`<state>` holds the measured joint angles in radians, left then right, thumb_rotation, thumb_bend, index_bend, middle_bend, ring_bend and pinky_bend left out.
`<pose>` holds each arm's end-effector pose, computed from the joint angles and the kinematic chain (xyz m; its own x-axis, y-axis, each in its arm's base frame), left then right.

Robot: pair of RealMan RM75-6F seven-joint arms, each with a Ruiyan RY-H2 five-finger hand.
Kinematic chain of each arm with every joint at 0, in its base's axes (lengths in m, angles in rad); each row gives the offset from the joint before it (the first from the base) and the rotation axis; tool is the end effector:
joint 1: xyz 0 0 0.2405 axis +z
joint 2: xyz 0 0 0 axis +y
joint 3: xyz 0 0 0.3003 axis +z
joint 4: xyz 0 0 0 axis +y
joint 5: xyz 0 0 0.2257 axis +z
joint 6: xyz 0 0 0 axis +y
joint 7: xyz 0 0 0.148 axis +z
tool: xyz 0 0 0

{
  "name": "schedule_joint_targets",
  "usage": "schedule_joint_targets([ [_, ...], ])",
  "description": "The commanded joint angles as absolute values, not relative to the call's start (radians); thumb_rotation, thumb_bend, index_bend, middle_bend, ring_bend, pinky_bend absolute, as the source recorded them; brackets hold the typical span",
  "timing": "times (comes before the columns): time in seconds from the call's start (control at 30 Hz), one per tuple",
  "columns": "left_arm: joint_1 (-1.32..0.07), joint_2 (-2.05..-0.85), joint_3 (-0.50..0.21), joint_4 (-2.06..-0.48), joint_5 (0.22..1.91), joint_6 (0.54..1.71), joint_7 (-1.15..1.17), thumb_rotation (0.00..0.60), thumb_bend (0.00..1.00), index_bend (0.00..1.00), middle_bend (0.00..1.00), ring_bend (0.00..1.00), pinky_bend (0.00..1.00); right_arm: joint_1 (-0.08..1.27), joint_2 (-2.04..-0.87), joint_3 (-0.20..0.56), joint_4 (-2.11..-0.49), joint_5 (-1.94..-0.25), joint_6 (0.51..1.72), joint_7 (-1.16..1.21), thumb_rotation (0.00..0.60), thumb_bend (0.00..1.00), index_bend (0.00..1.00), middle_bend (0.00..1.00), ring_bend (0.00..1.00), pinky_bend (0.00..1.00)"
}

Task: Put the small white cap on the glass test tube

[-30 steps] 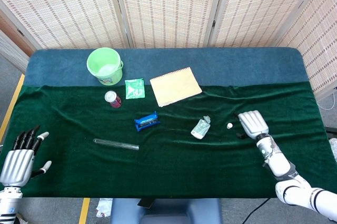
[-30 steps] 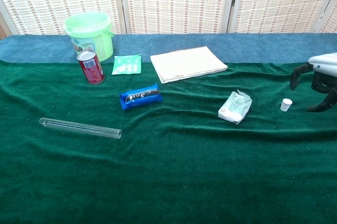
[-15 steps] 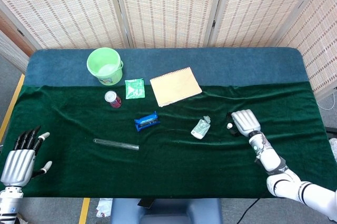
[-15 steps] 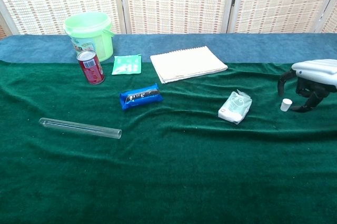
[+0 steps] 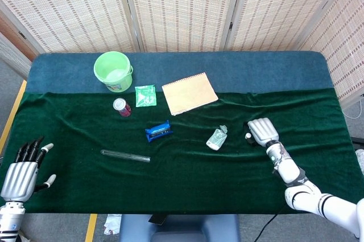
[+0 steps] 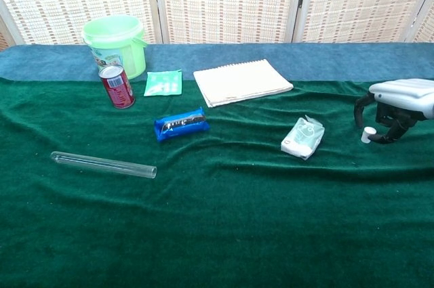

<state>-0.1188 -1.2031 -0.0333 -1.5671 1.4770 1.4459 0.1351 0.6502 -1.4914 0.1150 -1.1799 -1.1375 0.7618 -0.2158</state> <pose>-0.3589 0.1982 0.1306 0.4813 0.0460 0.8754 0.8766 -0.0234 -0.4807 -0.3120 -0.3950 -0.0004 0.5693 -0.3843 0.7267 -0.8208 -0.2159 0.5288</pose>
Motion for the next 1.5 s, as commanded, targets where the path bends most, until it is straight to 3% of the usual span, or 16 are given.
schedule_joint_targets([
  [0.03, -0.119, -1.204, -0.033, -1.566, 1.478, 1.446, 0.135, 0.6, 0.27, 0.19, 0.05, 0.06, 0.0, 0.65, -1.492, 0.114, -1.181, -1.137, 0.764, -0.216, 0.59, 0.42, 0.44, 0.96, 1.0, 1.0],
  [0.33, -0.12, -1.205, -0.033, -1.565, 1.478, 1.445, 0.134, 0.6, 0.27, 0.19, 0.05, 0.06, 0.0, 0.655, -1.493, 0.113, -1.183, -1.124, 0.762, -0.231, 0.6, 0.43, 0.49, 0.96, 1.0, 1.0],
  [0.67, -0.138, -1.194, -0.042, -1.571, 1.482, 1.427, 0.107, 0.6, 0.27, 0.19, 0.05, 0.06, 0.0, 0.662, -1.467, 0.122, -1.218, -1.118, 0.771, -0.24, 0.6, 0.52, 0.65, 0.98, 1.0, 1.0],
  [0.97, -0.246, -1.172, -0.078, -1.542, 1.507, 1.311, 0.035, 0.6, 0.29, 0.25, 0.14, 0.15, 0.01, 0.659, -1.281, 0.145, -1.437, -1.108, 0.77, -0.215, 0.6, 0.6, 0.7, 0.99, 1.0, 1.0],
  [1.1, -0.312, -1.188, -0.097, -1.503, 1.506, 1.237, 0.02, 0.6, 0.32, 0.29, 0.25, 0.26, 0.12, 0.642, -1.188, 0.149, -1.548, -1.107, 0.813, -0.233, 0.6, 0.61, 0.7, 0.99, 1.0, 1.0],
  [1.37, -0.422, -1.243, -0.113, -1.493, 1.475, 1.095, 0.069, 0.6, 0.34, 0.36, 0.56, 0.53, 0.59, 0.602, -1.082, 0.136, -1.669, -1.112, 0.875, -0.239, 0.6, 0.61, 0.71, 0.99, 1.0, 1.0],
  [1.5, -0.476, -1.283, -0.123, -1.513, 1.43, 1.017, 0.12, 0.6, 0.34, 0.37, 0.68, 0.63, 0.68, 0.589, -1.067, 0.126, -1.679, -1.122, 0.887, -0.225, 0.6, 0.61, 0.71, 0.99, 1.0, 1.0],
])
